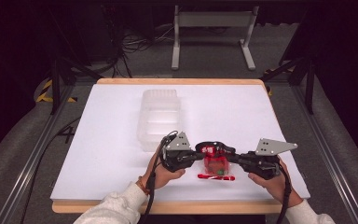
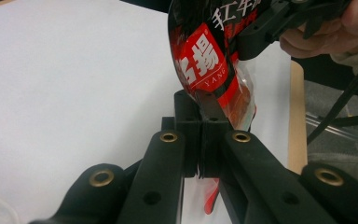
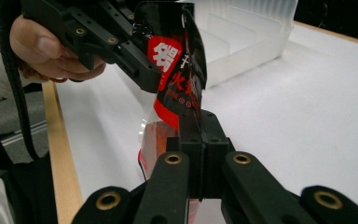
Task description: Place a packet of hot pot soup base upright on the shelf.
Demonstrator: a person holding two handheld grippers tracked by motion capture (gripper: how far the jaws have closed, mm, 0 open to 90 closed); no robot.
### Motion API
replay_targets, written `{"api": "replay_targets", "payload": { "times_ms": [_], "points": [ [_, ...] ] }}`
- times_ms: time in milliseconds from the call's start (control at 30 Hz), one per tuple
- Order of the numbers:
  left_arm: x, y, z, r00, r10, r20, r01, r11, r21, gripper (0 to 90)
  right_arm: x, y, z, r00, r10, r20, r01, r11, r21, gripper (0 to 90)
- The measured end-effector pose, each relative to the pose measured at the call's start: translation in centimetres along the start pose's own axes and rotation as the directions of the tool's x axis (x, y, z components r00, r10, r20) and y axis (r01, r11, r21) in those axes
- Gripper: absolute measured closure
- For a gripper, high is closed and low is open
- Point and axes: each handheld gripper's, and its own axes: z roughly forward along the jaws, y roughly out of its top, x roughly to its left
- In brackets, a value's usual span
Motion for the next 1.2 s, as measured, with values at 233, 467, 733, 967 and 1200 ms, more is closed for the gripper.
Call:
{"api": "replay_targets", "payload": {
  "times_ms": [233,467,733,967,1200],
  "points": [
    [0.0,0.6,-0.2,0.9995,0.025,-0.021,-0.025,0.9997,-0.007,88.3,0.3,0.4,0.0,0.9994,-0.023,0.025,0.023,1.0,-0.013,89.8],
    [0.3,1.6,-0.6,0.9978,0.051,-0.042,-0.051,0.9986,-0.009,88.4,0.4,1.4,-0.1,0.9973,-0.054,0.05,0.055,0.998,-0.019,89.7],
    [2.0,3.4,-1.3,0.9952,0.046,-0.087,-0.048,0.9987,-0.016,88.3,-0.3,3.5,0.7,0.9934,-0.078,0.083,0.081,0.996,-0.036,89.6],
    [3.2,4.7,-2.4,0.9903,0.05,-0.129,-0.055,0.998,-0.032,88.4,-0.8,5.6,1.5,0.9908,-0.093,0.099,0.098,0.994,-0.053,89.5],
    [6.4,5.4,-4.5,0.9852,0.041,-0.166,-0.055,0.9956,-0.076,88.5,-2.1,9.1,3.9,0.9883,-0.102,0.113,0.109,0.992,-0.058,89.5]
  ]
}}
